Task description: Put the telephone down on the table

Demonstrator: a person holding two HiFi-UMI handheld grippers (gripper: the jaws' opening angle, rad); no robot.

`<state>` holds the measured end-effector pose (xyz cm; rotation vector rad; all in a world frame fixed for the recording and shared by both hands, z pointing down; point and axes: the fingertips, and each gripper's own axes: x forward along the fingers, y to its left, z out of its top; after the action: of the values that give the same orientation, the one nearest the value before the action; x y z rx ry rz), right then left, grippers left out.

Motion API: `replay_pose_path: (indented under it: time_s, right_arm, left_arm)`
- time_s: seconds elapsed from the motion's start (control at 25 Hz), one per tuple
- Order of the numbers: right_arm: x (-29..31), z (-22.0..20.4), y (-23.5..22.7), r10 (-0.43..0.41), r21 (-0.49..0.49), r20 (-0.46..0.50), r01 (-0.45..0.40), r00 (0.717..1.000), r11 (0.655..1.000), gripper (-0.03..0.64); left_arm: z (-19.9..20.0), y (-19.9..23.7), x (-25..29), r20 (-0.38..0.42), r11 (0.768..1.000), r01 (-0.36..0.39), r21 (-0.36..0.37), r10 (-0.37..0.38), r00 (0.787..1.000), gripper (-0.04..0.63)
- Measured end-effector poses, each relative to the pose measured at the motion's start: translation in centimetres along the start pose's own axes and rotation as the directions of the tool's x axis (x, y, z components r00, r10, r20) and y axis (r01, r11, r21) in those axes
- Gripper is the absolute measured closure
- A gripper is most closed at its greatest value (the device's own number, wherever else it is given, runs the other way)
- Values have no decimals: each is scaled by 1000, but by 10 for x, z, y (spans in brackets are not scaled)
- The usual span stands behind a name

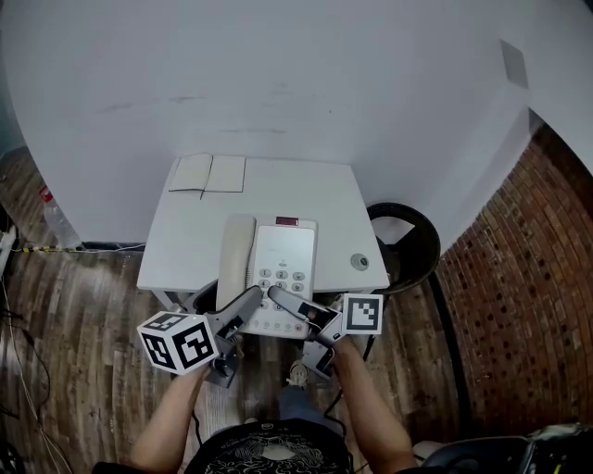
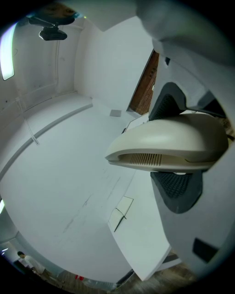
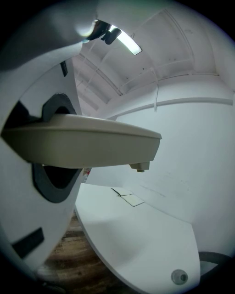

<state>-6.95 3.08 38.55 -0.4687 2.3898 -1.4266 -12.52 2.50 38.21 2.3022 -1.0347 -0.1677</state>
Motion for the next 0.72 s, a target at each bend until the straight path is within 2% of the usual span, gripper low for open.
replay_pose_path:
  time_s: [0.24, 0.72]
  right_arm:
    - [5, 43, -34, 38, 3, -31, -37, 999, 999, 426]
    - [-15, 179, -106, 68, 59, -62, -64, 996, 996, 426]
  left_arm:
    - [9, 19, 49, 12, 999, -44, 11, 44, 999, 247]
    - [39, 32, 199, 14, 994, -110, 11, 110, 994, 247]
